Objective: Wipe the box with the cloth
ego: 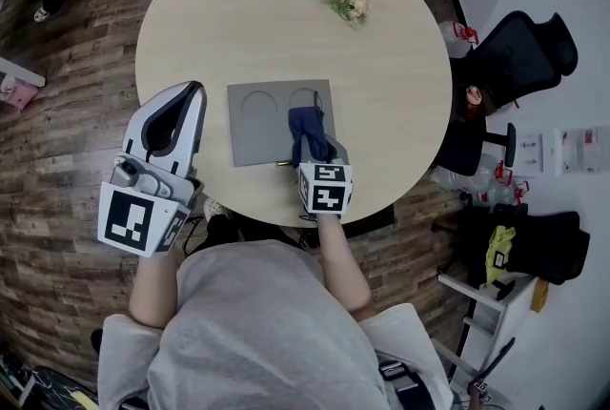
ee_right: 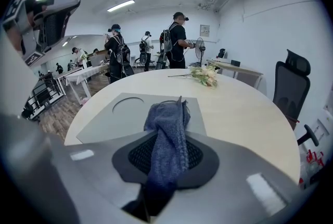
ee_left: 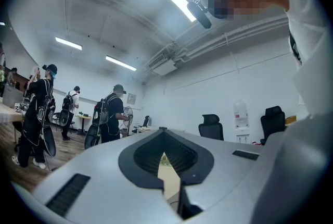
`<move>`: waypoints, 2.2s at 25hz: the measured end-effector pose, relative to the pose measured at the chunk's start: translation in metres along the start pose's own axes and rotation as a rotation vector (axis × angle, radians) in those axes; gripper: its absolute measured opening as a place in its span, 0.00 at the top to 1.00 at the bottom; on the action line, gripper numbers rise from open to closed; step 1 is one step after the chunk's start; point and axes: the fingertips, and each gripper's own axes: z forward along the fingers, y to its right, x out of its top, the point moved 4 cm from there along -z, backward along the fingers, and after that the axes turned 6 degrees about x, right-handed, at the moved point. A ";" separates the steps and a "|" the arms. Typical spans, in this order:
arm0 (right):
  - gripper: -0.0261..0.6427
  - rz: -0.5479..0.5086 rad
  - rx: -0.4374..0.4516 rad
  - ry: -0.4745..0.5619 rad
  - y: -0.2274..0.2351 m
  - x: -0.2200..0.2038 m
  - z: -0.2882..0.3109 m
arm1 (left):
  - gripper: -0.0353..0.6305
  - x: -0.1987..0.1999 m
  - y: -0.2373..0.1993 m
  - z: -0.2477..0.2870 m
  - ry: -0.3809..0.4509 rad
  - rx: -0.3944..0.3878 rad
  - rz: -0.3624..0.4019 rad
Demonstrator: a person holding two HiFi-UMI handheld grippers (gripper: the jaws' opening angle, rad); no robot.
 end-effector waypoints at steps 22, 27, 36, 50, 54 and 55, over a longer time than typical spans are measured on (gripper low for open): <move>0.84 0.092 -0.091 0.020 0.058 -0.015 -0.022 | 0.94 0.004 0.027 0.015 0.012 -0.044 0.017; 0.83 0.097 -0.057 0.087 0.041 -0.002 -0.034 | 0.94 0.012 0.029 0.014 0.029 -0.069 0.028; 0.83 0.040 -0.038 0.258 0.018 0.041 -0.072 | 0.94 0.024 0.034 0.010 0.058 -0.110 0.034; 0.83 0.006 -0.073 0.492 -0.002 0.107 -0.135 | 0.94 0.041 0.031 0.005 0.097 -0.159 0.041; 0.83 -0.001 -0.085 0.554 -0.007 0.123 -0.153 | 0.94 0.048 0.029 0.004 0.115 -0.168 0.045; 0.83 -0.002 -0.087 0.568 -0.008 0.127 -0.157 | 0.94 0.050 0.029 0.004 0.119 -0.170 0.046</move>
